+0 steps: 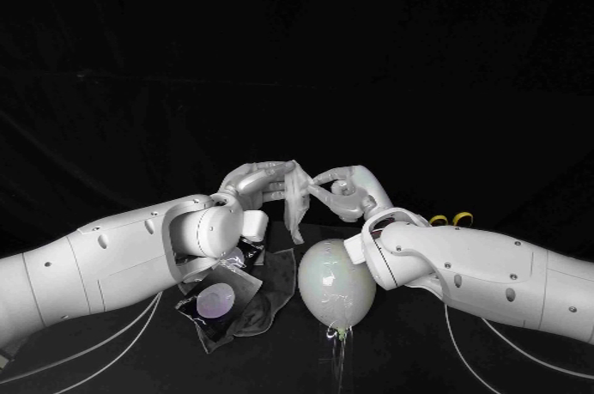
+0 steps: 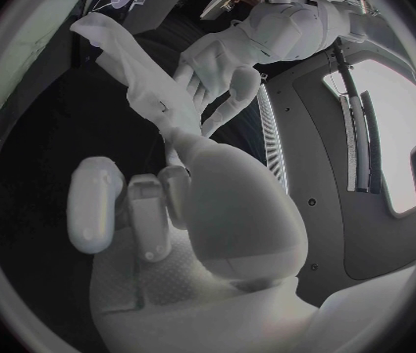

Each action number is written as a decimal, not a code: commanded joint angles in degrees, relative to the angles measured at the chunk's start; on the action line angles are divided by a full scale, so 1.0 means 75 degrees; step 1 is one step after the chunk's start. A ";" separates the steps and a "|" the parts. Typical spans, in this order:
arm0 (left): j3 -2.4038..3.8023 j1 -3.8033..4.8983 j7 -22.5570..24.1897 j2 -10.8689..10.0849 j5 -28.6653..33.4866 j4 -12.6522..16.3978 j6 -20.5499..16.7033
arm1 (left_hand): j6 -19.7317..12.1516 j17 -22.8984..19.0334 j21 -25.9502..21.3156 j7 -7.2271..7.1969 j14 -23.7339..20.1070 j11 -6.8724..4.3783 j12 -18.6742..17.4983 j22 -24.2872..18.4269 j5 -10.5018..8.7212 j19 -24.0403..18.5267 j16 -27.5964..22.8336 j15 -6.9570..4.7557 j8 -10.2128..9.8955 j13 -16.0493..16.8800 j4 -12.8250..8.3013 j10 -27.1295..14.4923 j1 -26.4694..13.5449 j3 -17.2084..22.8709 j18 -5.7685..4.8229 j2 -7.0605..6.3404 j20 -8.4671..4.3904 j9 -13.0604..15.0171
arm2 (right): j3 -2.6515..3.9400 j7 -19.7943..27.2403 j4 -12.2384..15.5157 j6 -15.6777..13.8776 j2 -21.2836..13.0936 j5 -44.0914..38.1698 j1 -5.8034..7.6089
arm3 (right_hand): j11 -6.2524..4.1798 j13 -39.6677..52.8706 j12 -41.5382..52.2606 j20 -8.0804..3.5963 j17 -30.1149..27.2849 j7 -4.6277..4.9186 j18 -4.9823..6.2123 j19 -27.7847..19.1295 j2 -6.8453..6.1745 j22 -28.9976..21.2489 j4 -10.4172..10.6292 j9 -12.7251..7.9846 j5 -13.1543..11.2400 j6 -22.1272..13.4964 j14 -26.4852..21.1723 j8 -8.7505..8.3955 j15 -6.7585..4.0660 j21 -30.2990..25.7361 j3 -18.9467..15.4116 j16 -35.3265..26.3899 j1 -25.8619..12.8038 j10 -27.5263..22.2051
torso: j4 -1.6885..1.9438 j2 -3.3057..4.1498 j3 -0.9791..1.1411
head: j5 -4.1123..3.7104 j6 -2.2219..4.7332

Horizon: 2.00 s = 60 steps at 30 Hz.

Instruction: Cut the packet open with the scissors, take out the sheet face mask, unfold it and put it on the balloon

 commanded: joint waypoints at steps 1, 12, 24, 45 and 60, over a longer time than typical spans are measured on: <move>0.0008 0.0013 0.0008 0.0008 -0.0071 0.0035 0.0138 | -0.0025 0.0012 -0.0039 -0.0025 0.0039 0.0004 0.0009 -0.0002 -0.0006 0.0029 0.0040 -0.0037 0.0030 0.0002 -0.0013 0.0054 0.0027 -0.0041 0.0102 0.0074 0.0002 0.0025 | 0.0007 0.0048 0.0018 -0.0078 0.0002 -0.0080 0.0006 | -0.0302 0.0879 0.0057 -0.0051 0.2007 -0.0064 -0.0102 0.0027 -0.0049 0.1472 -0.0038 0.0134 0.0046 0.0012 0.0807 0.0130 -0.0092 0.0044 0.0127 0.0031 -0.0072 0.0345 | 0.0003 -0.0001 -0.0001 | -0.0004 -0.0001; 0.0002 0.0014 -0.0056 -0.0012 -0.0134 0.0000 0.0172 | -0.0048 0.0021 -0.0061 -0.0014 0.0029 0.0010 -0.0009 -0.0014 -0.0006 0.0048 0.0037 -0.0034 0.0017 -0.0004 -0.0029 0.0047 0.0042 -0.0107 0.0101 0.0032 0.0001 0.0034 | 0.0022 -0.0117 0.0081 -0.0063 -0.0070 -0.0182 0.0015 | -0.0352 0.0991 0.0174 -0.0087 0.2007 -0.0118 -0.0116 0.0061 -0.0163 0.1491 -0.0140 0.0269 0.0045 0.0006 0.0807 0.0409 -0.0134 0.0131 0.0393 0.0031 -0.0263 0.0448 | 0.0002 0.0001 0.0000 | -0.0001 -0.0030; -0.0022 0.0014 -0.0289 -0.0054 -0.0199 -0.0132 0.0312 | -0.0202 0.0048 -0.0119 0.0050 0.0039 0.0046 -0.0033 -0.0034 0.0005 0.0092 0.0046 -0.0043 -0.0211 -0.0013 0.0139 -0.0068 0.0072 0.0050 0.0119 0.0302 -0.0004 -0.0064 | 0.0057 -0.0560 0.0058 0.0341 -0.0225 -0.0436 0.0182 | -0.0365 0.1004 0.0174 -0.0105 0.2007 -0.0128 -0.0106 0.0034 -0.0198 0.1476 -0.0231 0.0348 0.0045 -0.0049 0.0807 0.0543 -0.0149 0.0087 0.0585 0.0031 -0.0353 0.0459 | -0.0002 -0.0008 -0.0002 | -0.0033 -0.0042; -0.0083 0.0014 -0.0905 -0.0102 -0.0174 -0.0197 0.0975 | -0.0251 0.0077 -0.0245 0.0148 0.0091 0.0141 -0.0005 -0.0054 0.0025 0.0135 0.0034 0.0017 -0.0708 0.0007 0.0818 -0.0265 -0.0492 -0.0113 0.0121 -0.0382 0.0077 -0.0273 | 0.0063 -0.0864 -0.0002 0.0395 -0.0204 -0.0667 0.0224 | -0.0368 0.1016 0.0180 -0.0111 0.2007 -0.0130 -0.0109 0.0037 -0.0230 0.1479 -0.0295 0.0397 0.0044 -0.0090 0.0807 0.0625 -0.0153 0.0103 0.0708 0.0031 -0.0429 0.0470 | 0.0004 0.0003 0.0003 | 0.0001 -0.0069; -0.0137 0.0014 -0.1317 -0.0146 -0.0364 -0.0323 0.1023 | -0.0312 0.0082 -0.0501 0.0091 0.0002 0.0118 -0.0010 -0.0059 0.0024 -0.0106 -0.0033 0.0040 -0.1014 0.0009 0.0787 -0.0262 -0.0365 -0.0499 0.0122 -0.1046 0.0194 -0.0395 | 0.0077 -0.0651 0.0081 0.0100 -0.0239 -0.0537 0.0225 | -0.0372 0.1029 0.0190 -0.0116 0.2007 -0.0135 -0.0119 0.0063 -0.0246 0.1492 -0.0333 0.0425 0.0044 -0.0106 0.0807 0.0677 -0.0159 0.0154 0.0784 0.0031 -0.0480 0.0482 | 0.0003 0.0001 -0.0003 | -0.0016 -0.0091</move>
